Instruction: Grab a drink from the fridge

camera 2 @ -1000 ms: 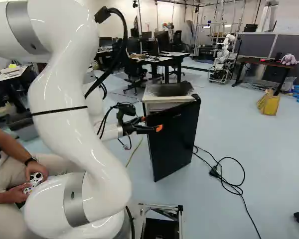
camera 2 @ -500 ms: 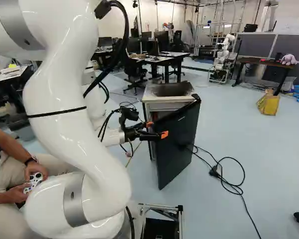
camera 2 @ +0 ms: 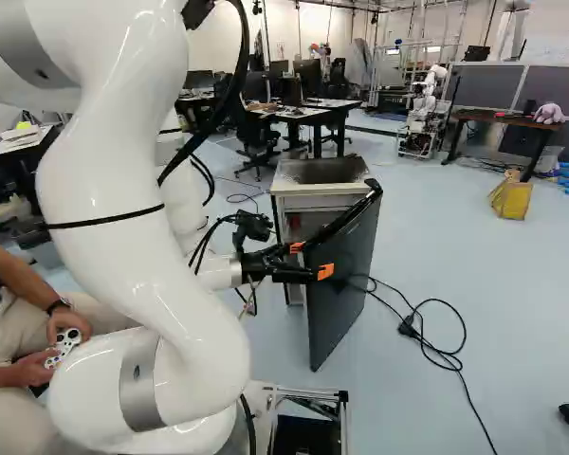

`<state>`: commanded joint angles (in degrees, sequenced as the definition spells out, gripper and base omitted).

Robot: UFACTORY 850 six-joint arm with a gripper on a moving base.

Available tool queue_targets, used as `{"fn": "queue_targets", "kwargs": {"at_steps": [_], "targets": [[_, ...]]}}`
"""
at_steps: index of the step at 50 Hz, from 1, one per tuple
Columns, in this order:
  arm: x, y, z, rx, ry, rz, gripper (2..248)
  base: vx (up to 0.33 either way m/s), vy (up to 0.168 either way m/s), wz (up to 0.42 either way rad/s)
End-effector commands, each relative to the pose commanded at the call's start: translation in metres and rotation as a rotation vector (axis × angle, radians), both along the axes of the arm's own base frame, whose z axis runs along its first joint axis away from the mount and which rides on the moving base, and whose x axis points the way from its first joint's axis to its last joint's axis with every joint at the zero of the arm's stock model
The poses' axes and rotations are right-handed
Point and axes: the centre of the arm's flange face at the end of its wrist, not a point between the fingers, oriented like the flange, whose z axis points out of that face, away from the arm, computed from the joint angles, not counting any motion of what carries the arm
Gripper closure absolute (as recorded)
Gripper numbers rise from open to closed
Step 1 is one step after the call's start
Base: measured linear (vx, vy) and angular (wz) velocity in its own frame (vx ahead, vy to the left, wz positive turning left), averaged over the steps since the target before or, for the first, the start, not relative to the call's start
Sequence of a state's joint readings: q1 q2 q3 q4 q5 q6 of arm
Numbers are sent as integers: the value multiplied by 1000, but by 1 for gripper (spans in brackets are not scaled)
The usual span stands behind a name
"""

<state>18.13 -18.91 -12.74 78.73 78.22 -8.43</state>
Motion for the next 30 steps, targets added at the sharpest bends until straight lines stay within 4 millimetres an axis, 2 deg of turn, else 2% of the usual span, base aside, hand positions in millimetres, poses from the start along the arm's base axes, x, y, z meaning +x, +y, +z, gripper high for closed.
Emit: {"fn": "queue_targets", "kwargs": {"at_steps": [30], "targets": [[-32,-37,3,-37,18,-177,3,0,0,0]]}}
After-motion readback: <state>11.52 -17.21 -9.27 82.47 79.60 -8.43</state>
